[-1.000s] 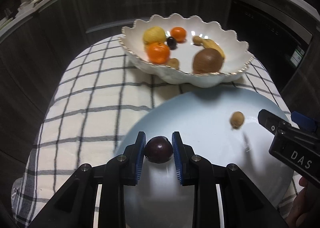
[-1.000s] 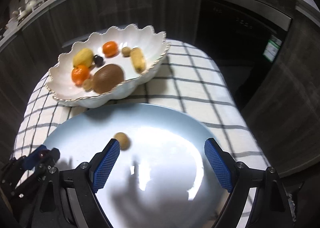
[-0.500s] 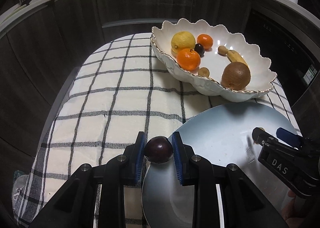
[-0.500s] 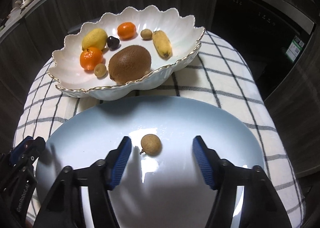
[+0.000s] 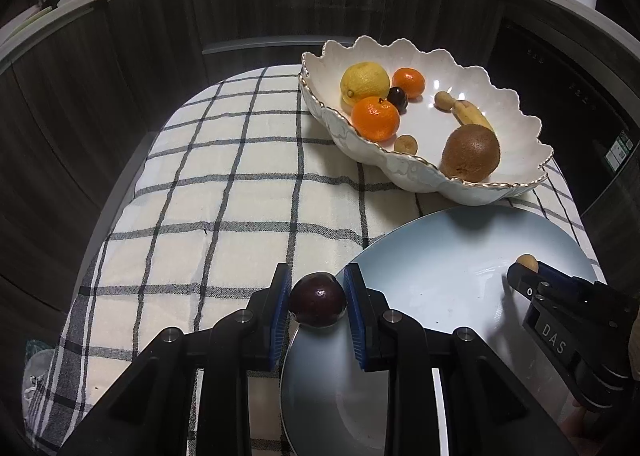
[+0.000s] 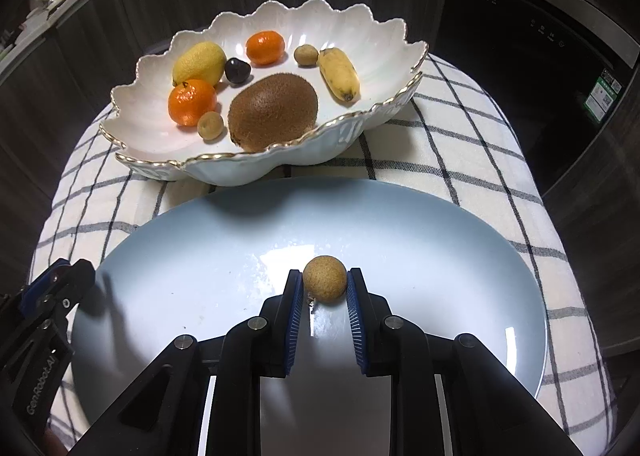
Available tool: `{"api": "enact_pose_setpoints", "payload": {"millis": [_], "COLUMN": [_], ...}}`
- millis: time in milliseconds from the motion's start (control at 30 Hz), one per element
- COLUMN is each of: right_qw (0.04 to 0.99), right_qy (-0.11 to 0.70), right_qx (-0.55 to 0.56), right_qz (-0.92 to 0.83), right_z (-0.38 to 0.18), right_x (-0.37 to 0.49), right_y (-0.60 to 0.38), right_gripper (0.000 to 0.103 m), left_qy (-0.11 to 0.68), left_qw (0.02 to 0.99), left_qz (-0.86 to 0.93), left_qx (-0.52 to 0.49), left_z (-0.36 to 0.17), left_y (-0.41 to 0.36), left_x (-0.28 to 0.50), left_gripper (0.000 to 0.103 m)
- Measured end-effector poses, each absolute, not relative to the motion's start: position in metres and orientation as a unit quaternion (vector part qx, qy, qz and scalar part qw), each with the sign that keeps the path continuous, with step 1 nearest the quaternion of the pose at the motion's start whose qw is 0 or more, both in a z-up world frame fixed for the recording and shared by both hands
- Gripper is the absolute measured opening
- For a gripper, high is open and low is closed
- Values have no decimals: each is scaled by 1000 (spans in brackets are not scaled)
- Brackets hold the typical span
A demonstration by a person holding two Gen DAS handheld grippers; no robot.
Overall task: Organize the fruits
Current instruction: 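Carry the plum and tan fruit over the white bowl with both tools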
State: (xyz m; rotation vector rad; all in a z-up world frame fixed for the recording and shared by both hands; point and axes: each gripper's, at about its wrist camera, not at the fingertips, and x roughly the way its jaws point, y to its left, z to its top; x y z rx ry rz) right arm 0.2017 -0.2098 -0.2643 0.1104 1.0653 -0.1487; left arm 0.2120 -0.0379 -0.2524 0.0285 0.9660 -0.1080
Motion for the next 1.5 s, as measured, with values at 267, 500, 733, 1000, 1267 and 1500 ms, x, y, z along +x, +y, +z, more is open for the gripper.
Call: {"api": "enact_pose_setpoints", "payload": {"millis": [267,500,733,1000,1267,1500], "right_qw": [866,876,885,897,908,908], "right_qy": [491,473,457,433,411,409], "right_qx": [57,55,53,45,37,35], "right_qz": [-72,-73,-75,-75,-79,-80], "right_z": [-244,-223,-204,-181,-163,-162], "right_x": [193,193,196,211,234,262], "right_y": [-215,-218,-221,-223,-228,-238], "right_gripper": [24,24,24,24,24,24], "left_qy": [453,439,423,405,392,380], "left_qw": [889,896,903,910,914,916], "left_qz": [-60,-69,-75,-86,-104,-121], "left_qx": [13,15,15,18,22,38], "left_z": [-238,-220,-204,-186,-169,-160], "left_y": [-45,-53,-59,-64,-74,-86], "left_x": [211,215,225,244,273,302], "left_gripper": [27,27,27,27,27,27]}}
